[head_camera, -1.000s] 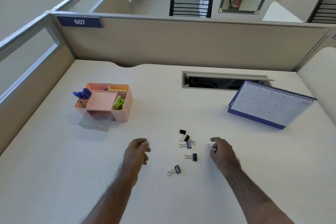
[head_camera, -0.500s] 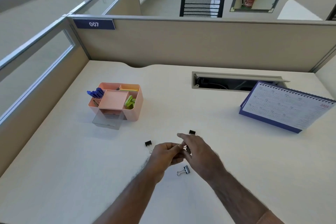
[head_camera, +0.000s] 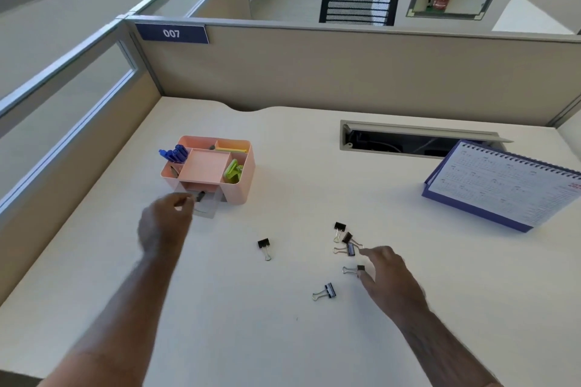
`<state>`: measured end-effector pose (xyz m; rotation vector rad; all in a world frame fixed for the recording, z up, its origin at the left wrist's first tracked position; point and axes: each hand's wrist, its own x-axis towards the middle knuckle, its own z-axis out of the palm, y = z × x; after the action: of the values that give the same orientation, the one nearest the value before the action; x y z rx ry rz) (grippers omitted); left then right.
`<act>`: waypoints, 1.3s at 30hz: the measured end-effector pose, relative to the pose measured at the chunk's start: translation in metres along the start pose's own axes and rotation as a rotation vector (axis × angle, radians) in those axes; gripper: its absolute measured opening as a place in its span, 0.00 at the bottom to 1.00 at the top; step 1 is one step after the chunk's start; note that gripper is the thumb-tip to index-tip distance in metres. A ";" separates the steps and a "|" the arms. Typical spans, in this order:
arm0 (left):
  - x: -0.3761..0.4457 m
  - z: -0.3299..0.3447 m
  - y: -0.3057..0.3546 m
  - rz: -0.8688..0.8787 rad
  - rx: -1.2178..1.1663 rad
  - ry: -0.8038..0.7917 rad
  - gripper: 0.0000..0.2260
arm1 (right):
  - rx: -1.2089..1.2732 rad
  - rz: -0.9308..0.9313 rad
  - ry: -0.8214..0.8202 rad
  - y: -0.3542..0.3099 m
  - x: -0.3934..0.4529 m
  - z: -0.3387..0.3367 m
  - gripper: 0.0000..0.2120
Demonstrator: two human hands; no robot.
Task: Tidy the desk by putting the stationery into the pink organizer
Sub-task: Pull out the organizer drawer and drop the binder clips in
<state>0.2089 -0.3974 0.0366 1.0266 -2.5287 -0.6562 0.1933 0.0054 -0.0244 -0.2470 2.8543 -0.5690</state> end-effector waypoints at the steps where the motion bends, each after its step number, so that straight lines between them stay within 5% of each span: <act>1: 0.006 -0.004 -0.002 0.029 0.072 0.035 0.11 | -0.010 0.016 -0.032 0.002 -0.002 0.003 0.19; 15: 0.036 0.026 -0.010 0.258 0.415 -0.139 0.09 | -0.023 0.057 -0.031 0.004 0.002 0.031 0.08; 23: 0.043 0.035 -0.005 0.246 0.328 -0.313 0.14 | -0.022 0.100 -0.013 0.005 0.007 0.029 0.12; 30: 0.013 0.031 0.013 0.375 0.019 -0.152 0.11 | 0.357 0.063 0.009 -0.006 0.012 0.017 0.15; 37: -0.092 0.045 0.062 0.136 -0.530 -0.849 0.07 | 0.696 -0.110 0.043 -0.082 0.016 -0.005 0.10; 39: -0.108 0.046 0.069 0.037 -0.631 -0.915 0.05 | 0.731 -0.161 0.061 -0.096 0.017 -0.007 0.09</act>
<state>0.2228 -0.2625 0.0201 0.4840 -2.6267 -2.1153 0.1871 -0.0835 0.0165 -0.3257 2.4738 -1.6007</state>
